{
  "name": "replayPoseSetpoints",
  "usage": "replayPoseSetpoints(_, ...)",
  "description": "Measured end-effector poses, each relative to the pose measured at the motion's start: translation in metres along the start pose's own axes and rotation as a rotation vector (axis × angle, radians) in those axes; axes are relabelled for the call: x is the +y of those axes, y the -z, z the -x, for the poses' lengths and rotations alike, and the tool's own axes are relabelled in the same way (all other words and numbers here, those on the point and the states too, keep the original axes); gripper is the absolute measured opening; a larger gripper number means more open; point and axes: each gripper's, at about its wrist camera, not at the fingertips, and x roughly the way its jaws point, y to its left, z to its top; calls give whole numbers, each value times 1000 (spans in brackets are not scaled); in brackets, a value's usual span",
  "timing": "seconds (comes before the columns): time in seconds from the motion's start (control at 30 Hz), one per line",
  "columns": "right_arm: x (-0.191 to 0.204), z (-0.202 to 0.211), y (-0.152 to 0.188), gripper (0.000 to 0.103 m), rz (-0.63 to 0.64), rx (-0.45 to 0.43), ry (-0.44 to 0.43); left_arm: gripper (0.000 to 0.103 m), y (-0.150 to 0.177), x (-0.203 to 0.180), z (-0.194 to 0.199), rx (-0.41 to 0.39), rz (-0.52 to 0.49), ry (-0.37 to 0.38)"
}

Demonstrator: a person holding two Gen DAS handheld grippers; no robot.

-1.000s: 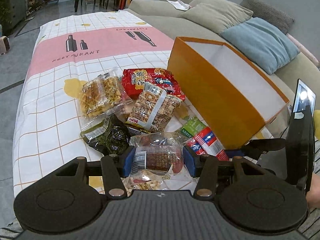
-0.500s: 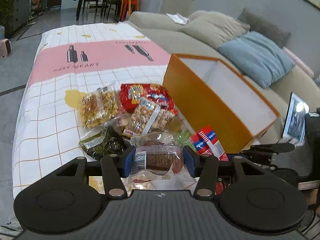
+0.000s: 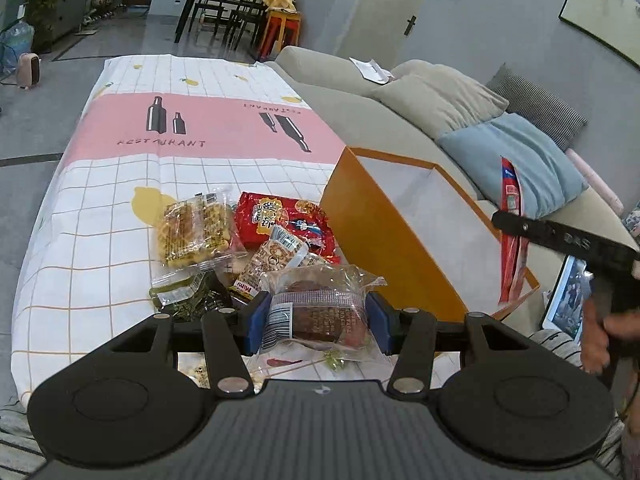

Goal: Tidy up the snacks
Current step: 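Lift the red pack into the orange box and open the right gripper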

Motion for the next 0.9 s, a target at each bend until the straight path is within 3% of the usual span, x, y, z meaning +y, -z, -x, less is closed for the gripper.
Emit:
replayPoseSetpoints(0.1,-13,-19,-3,46,68,39,89,59,2,-1,-3,16,1,-3)
replayPoseSetpoints(0.17,-24,-35,0,46,62,81,88,59,3,-1,-4,23,0,-10)
replayPoseSetpoints(0.37,-41,-86,22,46,19,289,18,59,6,-1,-5,29,-4,-5)
replayPoseSetpoints(0.63,-24,-95,43,46,25,472,-107,59,8,4,-6,52,13,-4)
replayPoseSetpoints(0.9,-26,-91,53,46,85,519,-195,59,8,-1,-5,49,-13,0)
